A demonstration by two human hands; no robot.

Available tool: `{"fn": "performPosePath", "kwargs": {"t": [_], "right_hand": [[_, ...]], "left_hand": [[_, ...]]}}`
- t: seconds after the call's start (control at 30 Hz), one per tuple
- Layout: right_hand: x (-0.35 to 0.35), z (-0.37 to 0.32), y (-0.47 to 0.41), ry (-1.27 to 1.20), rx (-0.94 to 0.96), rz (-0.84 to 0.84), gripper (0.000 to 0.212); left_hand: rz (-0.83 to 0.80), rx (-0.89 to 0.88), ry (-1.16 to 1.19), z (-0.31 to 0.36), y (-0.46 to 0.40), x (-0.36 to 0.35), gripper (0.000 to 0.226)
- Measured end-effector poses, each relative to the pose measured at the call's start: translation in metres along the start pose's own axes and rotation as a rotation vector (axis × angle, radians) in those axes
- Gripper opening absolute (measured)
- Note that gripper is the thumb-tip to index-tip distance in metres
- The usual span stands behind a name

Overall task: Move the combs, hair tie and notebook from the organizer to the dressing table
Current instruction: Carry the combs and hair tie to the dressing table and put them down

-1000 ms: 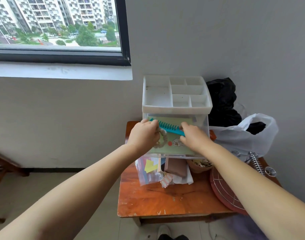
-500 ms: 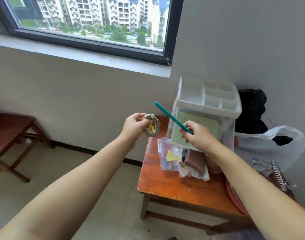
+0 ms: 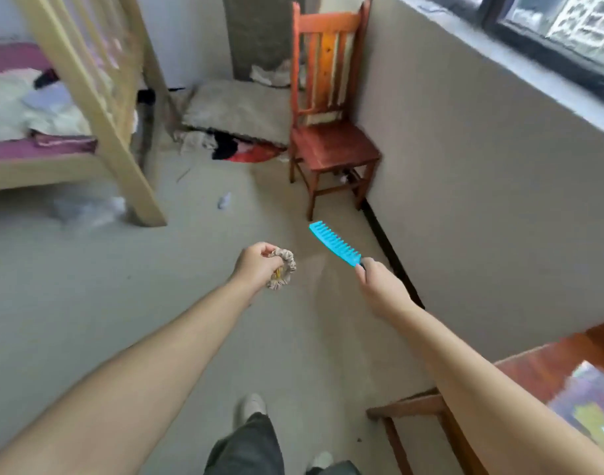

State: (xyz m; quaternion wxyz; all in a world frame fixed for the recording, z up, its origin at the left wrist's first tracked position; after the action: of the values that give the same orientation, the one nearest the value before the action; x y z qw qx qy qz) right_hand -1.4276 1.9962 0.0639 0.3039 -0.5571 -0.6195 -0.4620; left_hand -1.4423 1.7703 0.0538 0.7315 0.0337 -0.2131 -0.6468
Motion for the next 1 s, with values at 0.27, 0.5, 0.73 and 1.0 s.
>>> {"fn": "performPosePath", "kwargs": {"t": [0.27,0.5,0.73,1.0], "right_hand": [[-0.173,-0.259,0.015,0.019,0.41,-0.405,0.016],[-0.31,-0.479,0.076,-0.389,0.327,-0.797,0.007],[-0.404,-0.661,0.121,-0.388,0.389,-1.002,0.007],[-0.513,-0.898,0.138,-0.265,0.611,-1.126,0.007]], "left_hand": [[0.492,0.283,0.137,-0.153,0.058,0.278,0.013],[0.793,0.416,0.204,-0.243,0.143,0.499,0.02],[1.003,0.489,0.352,-0.299,0.187,0.654,0.017],[1.152,0.49,0.472,-0.348,0.153,0.846,0.018]]}}
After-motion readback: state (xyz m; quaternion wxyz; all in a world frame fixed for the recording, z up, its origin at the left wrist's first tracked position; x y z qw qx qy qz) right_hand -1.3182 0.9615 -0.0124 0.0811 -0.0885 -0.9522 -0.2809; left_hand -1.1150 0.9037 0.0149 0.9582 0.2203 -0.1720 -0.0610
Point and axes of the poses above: each hand's wrist, its own y-axis away from the middle knuckle, its own x-axis out of the back of the hand, z = x × y, the point moved 6 cm from there along -y, towards the middle knuckle
